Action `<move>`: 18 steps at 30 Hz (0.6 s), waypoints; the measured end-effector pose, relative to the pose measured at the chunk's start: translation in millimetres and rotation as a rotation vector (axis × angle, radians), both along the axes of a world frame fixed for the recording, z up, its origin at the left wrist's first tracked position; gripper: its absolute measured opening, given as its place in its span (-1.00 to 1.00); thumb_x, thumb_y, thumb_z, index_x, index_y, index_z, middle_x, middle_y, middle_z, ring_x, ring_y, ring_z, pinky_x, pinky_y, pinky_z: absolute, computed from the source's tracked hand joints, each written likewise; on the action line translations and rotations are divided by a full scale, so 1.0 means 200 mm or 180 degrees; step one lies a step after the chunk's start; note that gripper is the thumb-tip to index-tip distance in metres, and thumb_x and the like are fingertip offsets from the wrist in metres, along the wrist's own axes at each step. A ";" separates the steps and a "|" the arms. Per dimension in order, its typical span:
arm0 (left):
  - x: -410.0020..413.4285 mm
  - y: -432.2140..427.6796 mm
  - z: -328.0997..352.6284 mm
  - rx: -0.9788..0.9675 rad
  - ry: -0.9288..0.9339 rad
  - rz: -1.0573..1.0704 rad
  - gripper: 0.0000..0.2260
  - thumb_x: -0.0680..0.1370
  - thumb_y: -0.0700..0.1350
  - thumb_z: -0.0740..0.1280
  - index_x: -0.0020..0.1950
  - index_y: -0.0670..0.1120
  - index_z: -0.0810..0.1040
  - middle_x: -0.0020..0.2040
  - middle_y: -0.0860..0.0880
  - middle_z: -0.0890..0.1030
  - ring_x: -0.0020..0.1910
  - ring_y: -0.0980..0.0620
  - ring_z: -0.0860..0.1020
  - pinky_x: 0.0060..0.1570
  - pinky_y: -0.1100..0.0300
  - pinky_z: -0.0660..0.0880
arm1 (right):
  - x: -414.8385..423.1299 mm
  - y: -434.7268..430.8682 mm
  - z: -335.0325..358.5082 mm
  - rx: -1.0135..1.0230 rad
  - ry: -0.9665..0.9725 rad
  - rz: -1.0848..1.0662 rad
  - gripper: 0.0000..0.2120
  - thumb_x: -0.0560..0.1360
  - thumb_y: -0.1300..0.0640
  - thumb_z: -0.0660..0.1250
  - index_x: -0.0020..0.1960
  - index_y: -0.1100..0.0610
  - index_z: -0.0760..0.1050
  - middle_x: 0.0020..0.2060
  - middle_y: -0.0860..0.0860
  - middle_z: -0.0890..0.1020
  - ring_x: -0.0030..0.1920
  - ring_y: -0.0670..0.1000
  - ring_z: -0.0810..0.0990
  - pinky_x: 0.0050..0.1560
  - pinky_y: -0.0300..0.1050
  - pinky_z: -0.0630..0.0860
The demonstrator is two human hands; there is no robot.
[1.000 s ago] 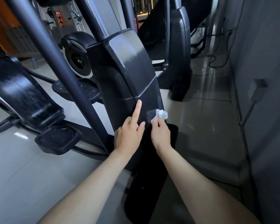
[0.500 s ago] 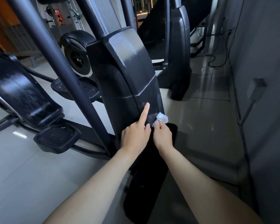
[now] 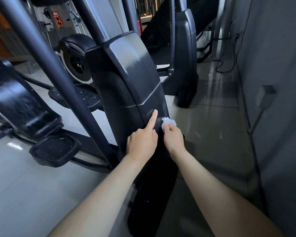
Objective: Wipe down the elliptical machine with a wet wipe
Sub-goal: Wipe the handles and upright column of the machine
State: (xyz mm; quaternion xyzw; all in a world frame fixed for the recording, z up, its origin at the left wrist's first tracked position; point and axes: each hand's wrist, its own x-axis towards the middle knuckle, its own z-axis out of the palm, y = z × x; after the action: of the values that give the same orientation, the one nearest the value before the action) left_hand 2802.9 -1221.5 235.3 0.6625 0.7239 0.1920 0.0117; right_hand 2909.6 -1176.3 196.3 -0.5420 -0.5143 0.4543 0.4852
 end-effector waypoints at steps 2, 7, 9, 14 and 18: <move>0.00 0.01 -0.01 -0.0015 -0.0065 -0.0057 -0.35 0.66 -0.08 0.12 0.60 0.33 -0.16 -0.28 -0.06 0.60 -0.24 -0.21 0.52 -0.01 -0.08 0.52 | -0.01 0.05 0.10 0.0297 0.0037 -0.0102 -0.72 0.64 0.11 0.13 -0.24 0.14 0.35 -0.34 -0.07 0.41 -0.30 -0.04 0.35 -0.19 -0.07 0.32; -0.01 0.01 -0.05 -0.0122 -0.0403 -0.0228 -0.29 0.64 -0.10 0.11 0.54 0.45 -0.22 -0.25 -0.04 0.67 -0.20 -0.18 0.60 0.04 -0.13 0.56 | -0.07 0.15 0.25 0.0515 0.0442 0.0177 -0.78 0.65 0.13 0.10 0.12 -0.15 0.44 -0.15 -0.29 0.48 -0.18 -0.25 0.49 -0.13 -0.34 0.41; -0.01 0.02 -0.05 -0.0220 -0.0423 -0.0236 -0.29 0.63 -0.10 0.11 0.54 0.45 -0.23 -0.24 -0.04 0.67 -0.18 -0.18 0.60 0.05 -0.12 0.55 | -0.08 0.14 0.21 0.0434 0.0528 0.0251 -0.81 0.65 0.13 0.05 -0.07 -0.01 0.38 -0.27 -0.19 0.39 -0.29 -0.14 0.37 -0.19 -0.19 0.37; 0.00 0.03 -0.11 -0.0271 -0.0458 -0.0180 -0.27 0.61 -0.11 0.11 0.52 0.45 -0.25 -0.25 -0.05 0.67 -0.19 -0.18 0.60 0.03 -0.13 0.56 | -0.04 0.07 -0.09 -0.0606 0.0613 0.0306 -0.77 0.65 0.03 0.05 0.09 0.02 0.47 -0.16 -0.01 0.53 -0.14 -0.01 0.47 -0.07 -0.09 0.46; 0.00 0.04 -0.14 -0.0225 -0.0475 -0.0193 -0.30 0.62 -0.10 0.11 0.52 0.46 -0.22 -0.24 -0.04 0.68 -0.19 -0.18 0.60 0.01 -0.12 0.56 | 0.01 0.07 -0.11 -0.0705 0.0618 0.0325 -0.78 0.55 0.22 0.08 -0.25 0.02 0.29 -0.32 -0.05 0.40 -0.22 0.00 0.34 -0.17 -0.07 0.36</move>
State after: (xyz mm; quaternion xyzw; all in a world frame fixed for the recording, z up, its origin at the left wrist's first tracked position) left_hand 2803.7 -1214.0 206.4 0.6671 0.7070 0.2148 0.0948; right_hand 2910.7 -1162.6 175.1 -0.5188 -0.4385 0.5825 0.4463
